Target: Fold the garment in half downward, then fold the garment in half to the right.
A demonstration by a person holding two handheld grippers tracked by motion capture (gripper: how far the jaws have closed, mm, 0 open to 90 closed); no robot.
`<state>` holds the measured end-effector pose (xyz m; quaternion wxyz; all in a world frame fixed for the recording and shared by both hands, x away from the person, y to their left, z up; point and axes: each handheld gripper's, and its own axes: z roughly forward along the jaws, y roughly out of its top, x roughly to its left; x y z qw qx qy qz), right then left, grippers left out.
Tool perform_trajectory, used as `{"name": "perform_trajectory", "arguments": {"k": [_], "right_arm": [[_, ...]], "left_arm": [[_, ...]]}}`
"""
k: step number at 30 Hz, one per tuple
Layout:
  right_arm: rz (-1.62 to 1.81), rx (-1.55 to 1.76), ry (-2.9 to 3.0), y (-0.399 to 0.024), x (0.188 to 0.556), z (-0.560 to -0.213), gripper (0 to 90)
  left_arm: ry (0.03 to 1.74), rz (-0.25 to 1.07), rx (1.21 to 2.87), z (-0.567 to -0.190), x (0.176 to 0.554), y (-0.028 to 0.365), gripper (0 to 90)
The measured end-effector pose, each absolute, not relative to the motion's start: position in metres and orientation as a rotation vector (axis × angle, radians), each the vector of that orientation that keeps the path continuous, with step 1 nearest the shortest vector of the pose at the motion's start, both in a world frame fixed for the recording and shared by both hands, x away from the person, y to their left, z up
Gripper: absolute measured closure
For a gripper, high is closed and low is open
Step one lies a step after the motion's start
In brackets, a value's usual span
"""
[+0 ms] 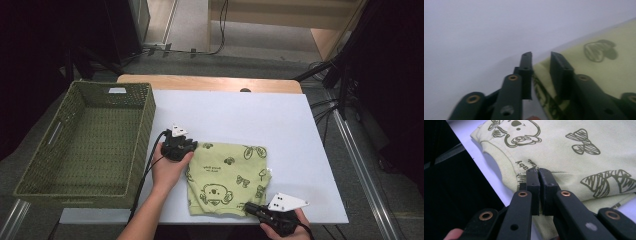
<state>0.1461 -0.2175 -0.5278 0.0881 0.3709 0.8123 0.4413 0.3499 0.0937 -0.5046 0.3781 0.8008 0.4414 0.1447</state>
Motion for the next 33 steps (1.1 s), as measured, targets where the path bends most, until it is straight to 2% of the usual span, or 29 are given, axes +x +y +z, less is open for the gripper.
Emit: {"name": "perform_trajectory", "arguments": {"k": [4, 8, 9, 13, 14, 15, 17, 20, 24, 33], "right_arm": [[1.317, 1.110, 2.418, -0.218, 0.146, -0.528, 84.4], [1.328, 1.112, 2.422, -0.218, 0.148, -0.529, 84.4], [1.331, 1.114, 2.424, -0.219, 0.148, -0.529, 84.4], [1.333, 1.128, 2.425, -0.219, 0.148, -0.528, 83.7], [1.336, 1.135, 2.431, -0.219, 0.149, -0.528, 82.4], [1.332, 1.129, 2.432, -0.219, 0.149, -0.527, 79.1], [1.339, 1.122, 2.419, -0.220, 0.151, -0.520, 66.8], [1.353, 1.123, 2.362, -0.227, 0.161, -0.509, 53.7], [1.380, 1.259, 2.238, -0.246, 0.193, -0.494, 44.6], [1.304, 1.440, 2.097, -0.271, 0.265, -0.495, 44.0]], "left_arm": [[1.148, 0.353, 2.039, -0.508, 0.353, 0.095, 54.9], [1.130, 0.341, 2.053, -0.509, 0.353, 0.094, 52.6], [1.121, 0.339, 2.062, -0.509, 0.353, 0.093, 53.5], [1.091, 0.308, 2.069, -0.509, 0.352, 0.092, 66.5], [1.085, 0.286, 2.069, -0.509, 0.352, 0.092, 72.9], [1.077, 0.270, 2.066, -0.510, 0.352, 0.093, 77.4], [1.068, 0.265, 2.066, -0.509, 0.352, 0.093, 84.5], [1.074, 0.234, 2.057, -0.508, 0.353, 0.096, 86.2], [1.082, 0.211, 2.015, -0.506, 0.353, 0.100, 86.7], [1.063, 0.214, 1.947, -0.496, 0.350, 0.105, 86.7]]}}
